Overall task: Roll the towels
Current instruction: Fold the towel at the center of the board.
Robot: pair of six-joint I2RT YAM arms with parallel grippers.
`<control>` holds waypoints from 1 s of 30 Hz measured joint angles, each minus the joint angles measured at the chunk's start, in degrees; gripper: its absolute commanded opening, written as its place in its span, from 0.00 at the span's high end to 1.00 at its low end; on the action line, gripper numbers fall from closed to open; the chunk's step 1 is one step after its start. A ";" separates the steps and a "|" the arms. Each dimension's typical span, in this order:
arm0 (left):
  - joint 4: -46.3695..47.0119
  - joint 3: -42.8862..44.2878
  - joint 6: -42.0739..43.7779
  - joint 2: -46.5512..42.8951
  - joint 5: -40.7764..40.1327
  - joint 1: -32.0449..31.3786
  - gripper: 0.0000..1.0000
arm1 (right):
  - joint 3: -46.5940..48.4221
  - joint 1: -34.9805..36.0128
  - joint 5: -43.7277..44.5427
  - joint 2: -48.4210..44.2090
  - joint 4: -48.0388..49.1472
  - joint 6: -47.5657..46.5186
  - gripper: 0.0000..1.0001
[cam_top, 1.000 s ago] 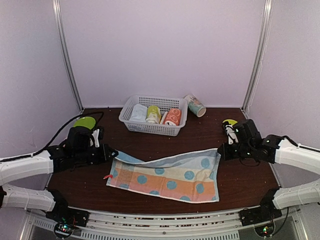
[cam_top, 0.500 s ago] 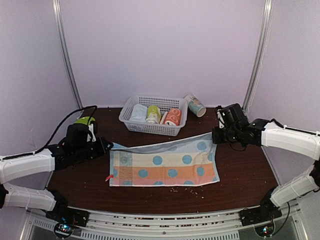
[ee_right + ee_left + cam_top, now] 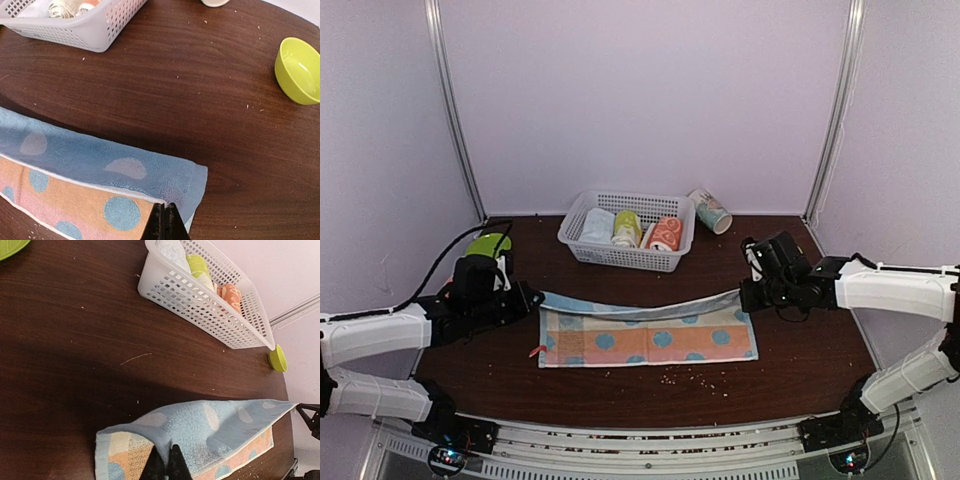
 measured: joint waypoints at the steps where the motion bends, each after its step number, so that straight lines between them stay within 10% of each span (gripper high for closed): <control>1: 0.00 -0.28 0.00 -0.31 0.00 0.00 1.00 | -0.90 0.15 -0.13 -0.31 0.26 0.26 1.00; 30: -1.27 -8.66 -2.29 -6.91 8.24 -2.56 1.00 | -10.54 1.27 -2.56 -5.79 2.97 7.21 1.00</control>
